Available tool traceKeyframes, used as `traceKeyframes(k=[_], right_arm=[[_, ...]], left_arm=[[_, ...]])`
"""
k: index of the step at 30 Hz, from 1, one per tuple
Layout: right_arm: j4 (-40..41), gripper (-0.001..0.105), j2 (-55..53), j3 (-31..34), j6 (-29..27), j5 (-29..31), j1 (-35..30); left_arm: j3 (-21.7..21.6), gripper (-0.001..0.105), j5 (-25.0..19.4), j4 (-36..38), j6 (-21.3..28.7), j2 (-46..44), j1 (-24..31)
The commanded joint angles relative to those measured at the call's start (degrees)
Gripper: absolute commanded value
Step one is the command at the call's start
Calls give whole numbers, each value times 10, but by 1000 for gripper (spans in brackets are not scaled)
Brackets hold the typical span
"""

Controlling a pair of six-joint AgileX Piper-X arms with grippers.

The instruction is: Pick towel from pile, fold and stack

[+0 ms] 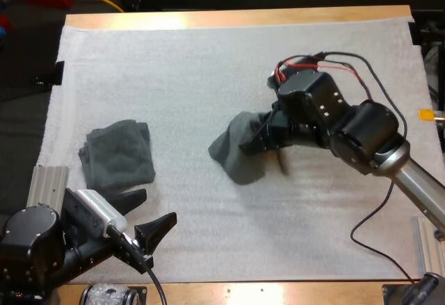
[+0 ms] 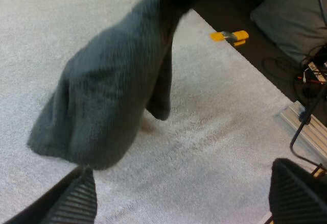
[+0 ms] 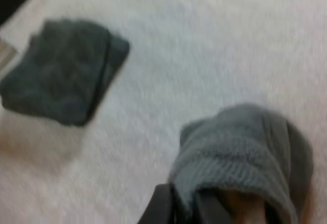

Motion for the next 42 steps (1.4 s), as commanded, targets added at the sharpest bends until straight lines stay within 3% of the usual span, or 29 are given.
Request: traceKeyframes(k=[1,10,21,36,42], right_arm=[[6,2,-2,11,-9,2,2],[5,2,-2,117,-12,8,2],[-25,2,-2,245,-23,129,0],[-67,2,-2,416,-4,154,0],[-50,2,-4,436,-4,179,0]], left_arm=[[-1,69,8,2,-2,1,-2],[-1,69,8,2,-1,1,-2],[-1,69,8,2,-1,1,-2],[-1,69,8,2,-1,1,-2],[-1,69,8,2,-1,1,-2]])
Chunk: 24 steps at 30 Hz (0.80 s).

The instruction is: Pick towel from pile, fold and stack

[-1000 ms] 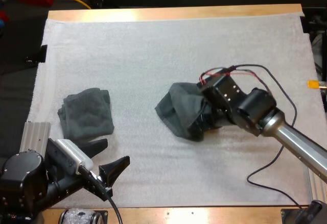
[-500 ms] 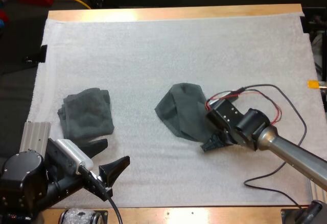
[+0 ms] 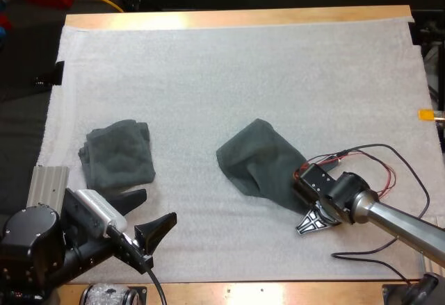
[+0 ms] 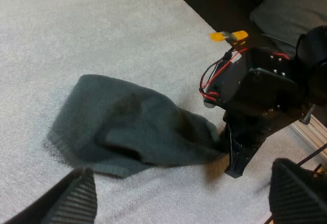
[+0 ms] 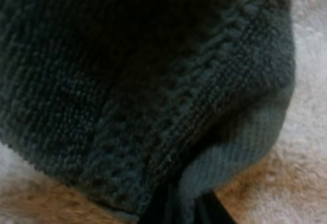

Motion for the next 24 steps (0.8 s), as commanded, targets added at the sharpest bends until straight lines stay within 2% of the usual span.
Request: traceKeyframes(k=[1,8,13,16,24], right_arm=[[12,2,-5,2,2,7,0],[37,2,-32,2,2,0,1],[28,2,-76,-10,2,-52,1],[24,2,-101,-33,2,-72,1],[11,2,-117,-159,15,-115,1]], left_arm=[[-1,69,6,2,-1,1,-2],[-1,69,6,2,-1,1,-2],[-1,69,6,2,-1,1,-2],[-1,69,6,2,-1,1,-2],[-1,69,6,2,-1,1,-2]])
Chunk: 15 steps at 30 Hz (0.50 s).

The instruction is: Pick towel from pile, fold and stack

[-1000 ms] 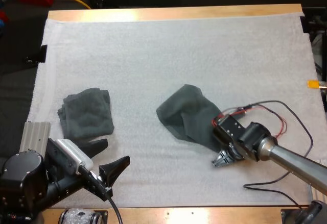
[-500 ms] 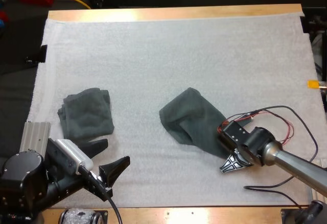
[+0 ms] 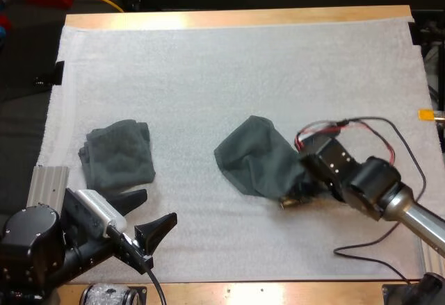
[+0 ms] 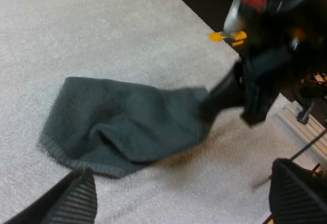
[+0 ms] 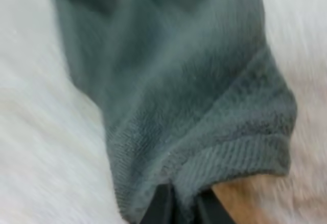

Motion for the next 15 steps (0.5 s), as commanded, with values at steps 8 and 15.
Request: traceKeyframes(k=[8,15], right_arm=[[-6,2,-6,-125,2,-6,1],[-24,2,-3,-206,8,-44,1]], left_arm=[[-1,69,5,2,-1,1,-2],[-1,69,5,2,-1,1,-2]])
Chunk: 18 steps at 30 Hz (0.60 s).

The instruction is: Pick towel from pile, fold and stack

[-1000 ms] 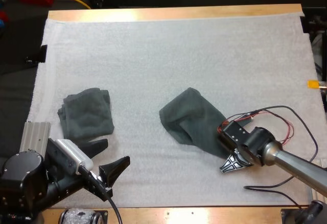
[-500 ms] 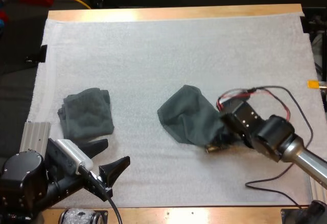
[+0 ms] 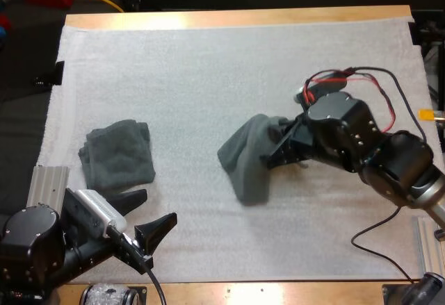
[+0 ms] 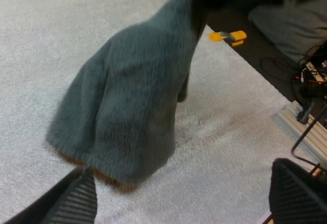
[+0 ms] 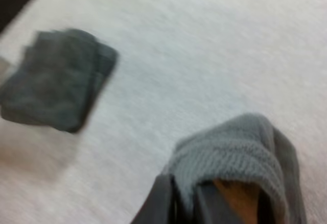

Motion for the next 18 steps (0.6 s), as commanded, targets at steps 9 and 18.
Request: traceKeyframes(k=[9,18], right_arm=[[-53,2,3,-29,31,-36,33],[-84,2,69,-29,47,-51,75]], left_arm=[[-1,69,5,0,-1,1,-2],[-1,69,5,0,-1,1,-2]])
